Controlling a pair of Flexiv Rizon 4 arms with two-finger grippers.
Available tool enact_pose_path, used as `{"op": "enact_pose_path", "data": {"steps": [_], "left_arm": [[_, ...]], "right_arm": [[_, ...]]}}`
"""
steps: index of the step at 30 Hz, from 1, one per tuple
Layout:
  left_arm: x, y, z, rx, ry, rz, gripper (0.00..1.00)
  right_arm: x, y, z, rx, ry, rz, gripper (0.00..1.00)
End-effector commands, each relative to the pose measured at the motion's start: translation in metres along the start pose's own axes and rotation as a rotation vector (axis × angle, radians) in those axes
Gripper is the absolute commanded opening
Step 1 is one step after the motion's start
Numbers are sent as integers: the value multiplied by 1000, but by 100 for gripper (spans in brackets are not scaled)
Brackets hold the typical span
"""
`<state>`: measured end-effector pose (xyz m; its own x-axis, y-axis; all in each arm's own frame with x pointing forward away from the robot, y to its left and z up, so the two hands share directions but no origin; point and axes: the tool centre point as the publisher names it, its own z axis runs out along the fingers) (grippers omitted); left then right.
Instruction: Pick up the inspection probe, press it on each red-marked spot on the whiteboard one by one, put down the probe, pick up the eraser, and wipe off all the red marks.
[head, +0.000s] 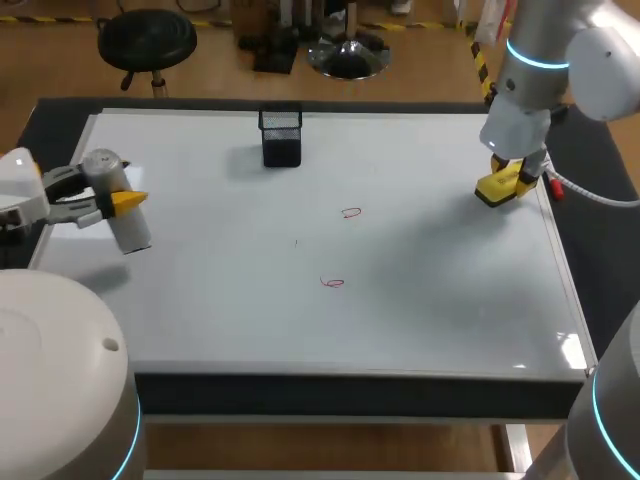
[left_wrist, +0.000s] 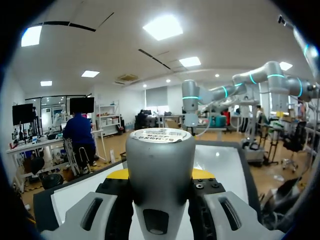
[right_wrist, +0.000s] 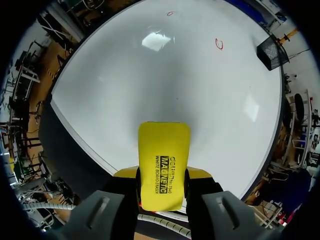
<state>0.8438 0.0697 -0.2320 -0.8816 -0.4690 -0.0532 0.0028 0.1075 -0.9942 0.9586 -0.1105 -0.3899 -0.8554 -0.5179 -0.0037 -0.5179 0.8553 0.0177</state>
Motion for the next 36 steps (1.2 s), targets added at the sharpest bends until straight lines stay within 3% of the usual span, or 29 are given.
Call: {"op": "enact_pose_path", "data": {"steps": [1,20,36], "left_arm": [[-7,0,34,11,83,3,0],[21,-12,186,27,402,33,0],[58,-11,283,50,559,24,0]], "right_arm": [[0,-1,0,2,3,-1,0],[0,-1,0,2,3,-1,0],[0,-1,0,2,3,-1,0]]}}
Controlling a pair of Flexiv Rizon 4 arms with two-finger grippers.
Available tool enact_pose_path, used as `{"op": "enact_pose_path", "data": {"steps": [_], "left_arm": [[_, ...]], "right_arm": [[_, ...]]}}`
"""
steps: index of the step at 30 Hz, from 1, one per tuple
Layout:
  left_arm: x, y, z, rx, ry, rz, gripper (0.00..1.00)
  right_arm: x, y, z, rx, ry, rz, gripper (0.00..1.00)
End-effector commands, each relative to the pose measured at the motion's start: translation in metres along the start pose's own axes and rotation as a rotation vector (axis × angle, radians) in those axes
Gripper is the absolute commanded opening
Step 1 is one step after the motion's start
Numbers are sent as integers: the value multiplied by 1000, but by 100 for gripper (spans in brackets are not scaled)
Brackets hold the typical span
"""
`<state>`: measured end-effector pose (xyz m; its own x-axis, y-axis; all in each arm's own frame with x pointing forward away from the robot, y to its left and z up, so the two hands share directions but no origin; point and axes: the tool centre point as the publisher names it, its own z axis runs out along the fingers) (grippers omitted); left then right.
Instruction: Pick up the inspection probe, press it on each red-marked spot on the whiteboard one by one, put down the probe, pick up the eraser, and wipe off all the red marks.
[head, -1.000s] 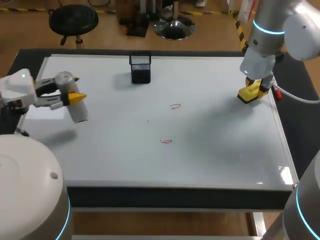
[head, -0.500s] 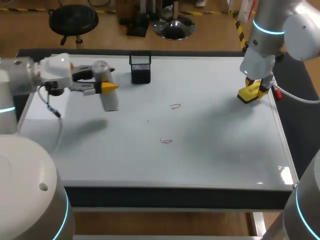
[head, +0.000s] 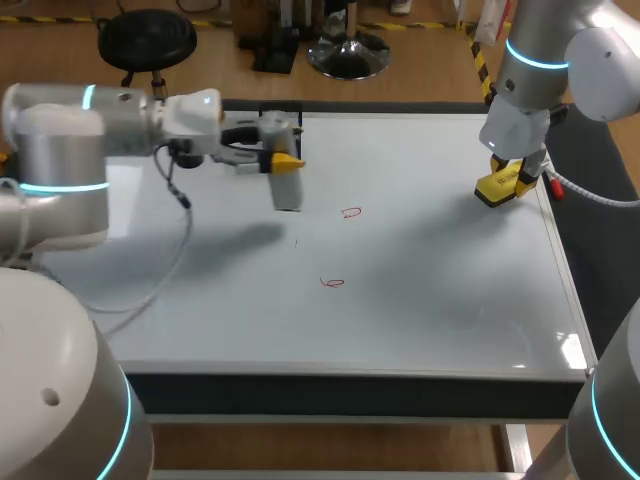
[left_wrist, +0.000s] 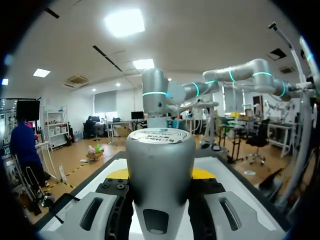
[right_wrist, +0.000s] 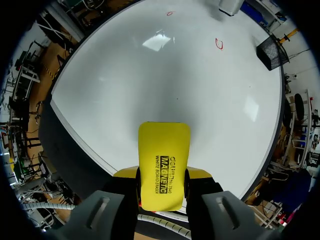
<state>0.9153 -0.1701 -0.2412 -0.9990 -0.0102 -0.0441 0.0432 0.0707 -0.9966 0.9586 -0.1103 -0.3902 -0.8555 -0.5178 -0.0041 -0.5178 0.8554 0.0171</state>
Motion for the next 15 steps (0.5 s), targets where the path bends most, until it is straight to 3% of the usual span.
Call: {"op": "enact_pose_path", "data": {"steps": [1,15], "left_arm": [[-10,9,43,6,90,-9,0],[-17,23,85,3,151,-11,0]], "right_arm": [[0,-1,-1,1,3,-1,0],[0,-1,-1,1,3,-1,0]]}}
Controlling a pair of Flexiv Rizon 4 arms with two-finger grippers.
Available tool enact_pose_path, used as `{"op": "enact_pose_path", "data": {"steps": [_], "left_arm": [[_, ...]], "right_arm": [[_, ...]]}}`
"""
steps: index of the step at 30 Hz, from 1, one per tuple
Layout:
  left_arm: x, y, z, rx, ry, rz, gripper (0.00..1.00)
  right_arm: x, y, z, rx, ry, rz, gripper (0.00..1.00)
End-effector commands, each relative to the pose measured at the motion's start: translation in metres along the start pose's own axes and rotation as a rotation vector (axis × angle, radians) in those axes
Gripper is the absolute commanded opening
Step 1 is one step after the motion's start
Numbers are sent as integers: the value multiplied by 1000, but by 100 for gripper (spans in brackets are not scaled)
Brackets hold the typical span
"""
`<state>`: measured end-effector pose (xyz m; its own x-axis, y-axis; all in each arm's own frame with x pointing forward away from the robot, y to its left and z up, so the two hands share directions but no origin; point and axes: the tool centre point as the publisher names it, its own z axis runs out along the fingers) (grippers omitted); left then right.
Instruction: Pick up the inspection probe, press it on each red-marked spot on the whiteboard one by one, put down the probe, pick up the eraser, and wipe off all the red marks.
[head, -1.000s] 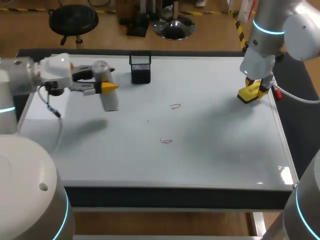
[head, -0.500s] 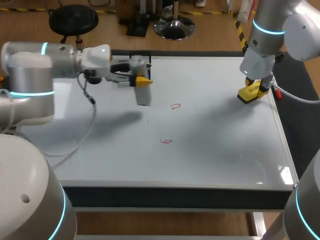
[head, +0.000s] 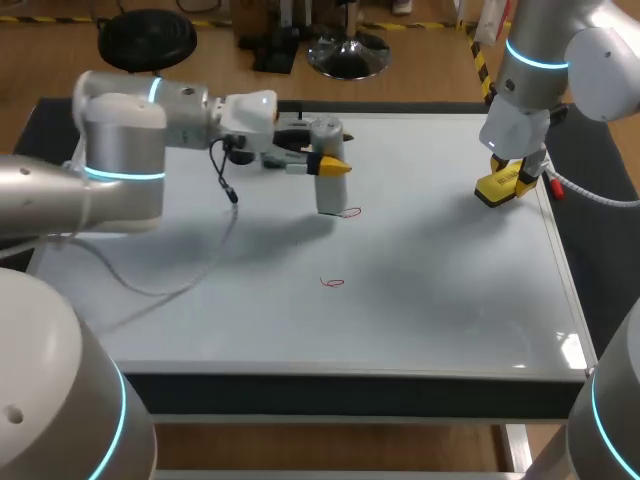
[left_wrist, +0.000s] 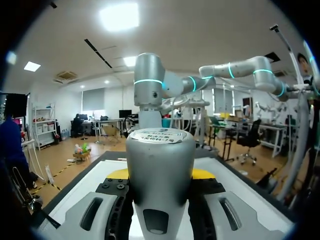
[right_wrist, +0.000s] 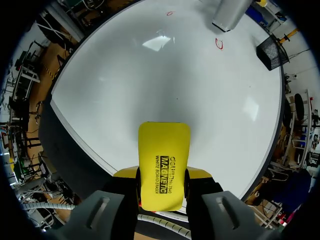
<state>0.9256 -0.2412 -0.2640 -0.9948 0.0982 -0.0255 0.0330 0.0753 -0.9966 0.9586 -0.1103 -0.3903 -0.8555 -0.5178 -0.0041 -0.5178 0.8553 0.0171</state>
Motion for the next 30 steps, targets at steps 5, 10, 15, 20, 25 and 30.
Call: {"op": "enact_pose_path", "data": {"steps": [5,10,15,20,25,30], "left_arm": [[-12,9,19,8,46,-5,0],[-14,14,24,7,50,-9,0],[-17,16,26,10,41,-11,0],[-20,18,27,10,35,-18,0],[-22,20,30,5,37,-21,0],[-22,24,32,-4,42,-29,0]], "right_arm": [[0,-1,-1,1,3,-1,0],[0,-1,-1,1,3,-1,0],[0,-1,-1,1,3,-1,0],[0,-1,-1,1,3,-1,0],[0,-1,-1,1,3,-1,0],[0,-1,-1,1,3,-1,0]]}}
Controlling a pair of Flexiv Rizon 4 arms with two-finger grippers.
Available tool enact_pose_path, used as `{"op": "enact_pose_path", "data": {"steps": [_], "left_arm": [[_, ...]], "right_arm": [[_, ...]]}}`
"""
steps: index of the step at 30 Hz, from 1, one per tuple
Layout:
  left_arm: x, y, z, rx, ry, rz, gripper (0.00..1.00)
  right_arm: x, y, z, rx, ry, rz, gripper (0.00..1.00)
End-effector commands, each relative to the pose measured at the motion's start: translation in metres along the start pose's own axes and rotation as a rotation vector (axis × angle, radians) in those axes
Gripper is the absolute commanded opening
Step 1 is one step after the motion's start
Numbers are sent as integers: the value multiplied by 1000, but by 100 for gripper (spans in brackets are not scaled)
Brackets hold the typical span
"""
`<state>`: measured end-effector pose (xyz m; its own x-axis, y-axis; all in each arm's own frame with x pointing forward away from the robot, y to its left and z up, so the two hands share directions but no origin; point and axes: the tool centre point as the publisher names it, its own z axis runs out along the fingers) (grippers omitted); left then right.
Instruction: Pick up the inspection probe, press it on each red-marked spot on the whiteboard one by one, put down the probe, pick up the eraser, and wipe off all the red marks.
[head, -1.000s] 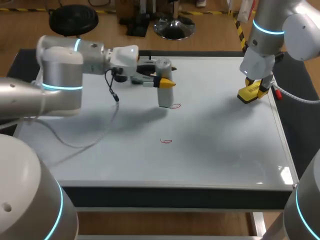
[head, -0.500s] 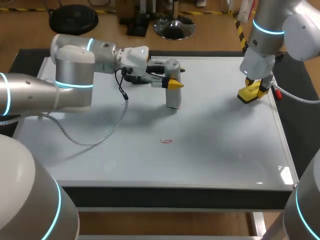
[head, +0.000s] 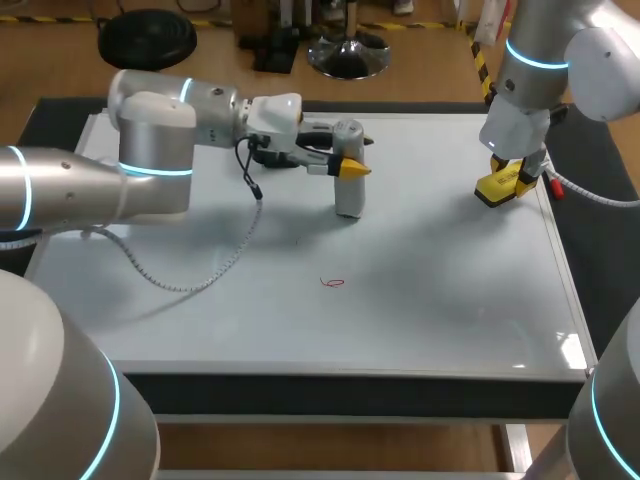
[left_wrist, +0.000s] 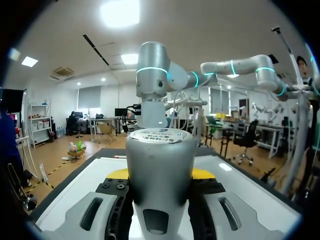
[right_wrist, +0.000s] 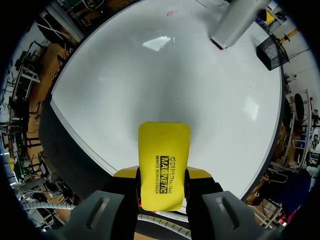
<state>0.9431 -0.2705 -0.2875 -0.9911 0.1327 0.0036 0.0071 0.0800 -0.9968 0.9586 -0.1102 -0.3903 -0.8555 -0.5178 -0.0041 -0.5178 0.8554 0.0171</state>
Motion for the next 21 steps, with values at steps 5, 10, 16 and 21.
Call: {"op": "enact_pose_path", "data": {"steps": [5,10,16,21], "left_arm": [[-3,4,3,-9,9,-14,0],[-3,5,2,-13,8,-16,0],[-4,5,2,-19,6,-14,0],[-4,5,1,-21,7,-12,0]], "right_arm": [[0,-1,-1,1,3,-1,0],[0,-1,-1,1,3,-1,0],[0,-1,-1,1,3,-1,0],[0,-1,-1,1,3,-1,0]]}}
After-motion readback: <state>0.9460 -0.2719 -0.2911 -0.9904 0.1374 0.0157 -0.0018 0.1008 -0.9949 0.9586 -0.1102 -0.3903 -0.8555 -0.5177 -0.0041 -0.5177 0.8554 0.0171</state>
